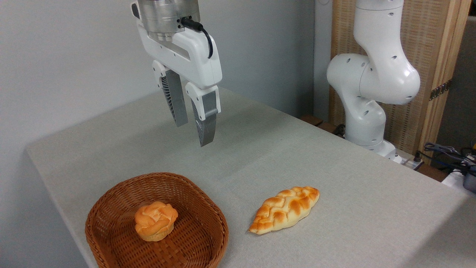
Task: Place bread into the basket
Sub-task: 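Move the open gripper down over the braided bread roll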
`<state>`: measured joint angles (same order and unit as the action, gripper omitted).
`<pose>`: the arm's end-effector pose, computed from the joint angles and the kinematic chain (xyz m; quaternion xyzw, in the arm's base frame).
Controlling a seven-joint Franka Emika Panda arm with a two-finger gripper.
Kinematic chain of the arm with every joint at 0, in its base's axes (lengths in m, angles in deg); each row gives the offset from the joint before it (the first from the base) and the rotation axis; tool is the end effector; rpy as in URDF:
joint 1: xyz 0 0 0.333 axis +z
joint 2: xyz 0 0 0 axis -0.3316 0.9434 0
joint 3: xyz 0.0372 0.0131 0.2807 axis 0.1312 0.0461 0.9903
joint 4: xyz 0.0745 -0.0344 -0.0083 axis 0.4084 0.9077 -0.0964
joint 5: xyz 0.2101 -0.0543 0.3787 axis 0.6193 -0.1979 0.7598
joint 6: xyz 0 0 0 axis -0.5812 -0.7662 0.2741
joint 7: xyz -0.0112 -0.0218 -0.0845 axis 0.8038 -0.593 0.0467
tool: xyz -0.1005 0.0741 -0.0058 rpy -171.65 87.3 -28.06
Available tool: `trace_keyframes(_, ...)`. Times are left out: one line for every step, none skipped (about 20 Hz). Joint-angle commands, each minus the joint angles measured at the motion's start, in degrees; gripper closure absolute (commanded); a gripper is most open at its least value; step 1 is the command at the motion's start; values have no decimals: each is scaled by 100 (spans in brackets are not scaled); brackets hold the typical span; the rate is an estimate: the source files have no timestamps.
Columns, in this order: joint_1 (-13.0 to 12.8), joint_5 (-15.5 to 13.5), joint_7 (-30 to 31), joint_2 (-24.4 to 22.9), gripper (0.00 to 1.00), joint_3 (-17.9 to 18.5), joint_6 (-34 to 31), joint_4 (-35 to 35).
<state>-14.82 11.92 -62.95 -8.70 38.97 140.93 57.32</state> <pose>0.5979 -0.0136 0.5679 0.9168 -0.3975 0.0187 0.0340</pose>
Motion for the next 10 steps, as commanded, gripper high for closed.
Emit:
trace_keyframes(-60,-34,22,-88,0,77,-73,68)
trace_keyframes(-60,-34,13,-88,0,86,-64,68)
trace_keyframes(-60,-34,13,-88,0,112,-64,77)
trace_keyframes(-60,-34,22,-88,0,121,-64,86)
trace_keyframes(-51,-34,31,-88,0,147,-64,94)
trace_keyframes(-51,-34,31,-88,0,147,-64,112)
trace_keyframes(-51,-26,22,-97,0,156,-55,199)
trace_keyframes(-51,-8,13,-193,0,156,-12,374)
trace_keyframes(-42,27,-13,-368,0,165,76,706)
trace_keyframes(-33,45,-65,-595,0,165,294,1119)
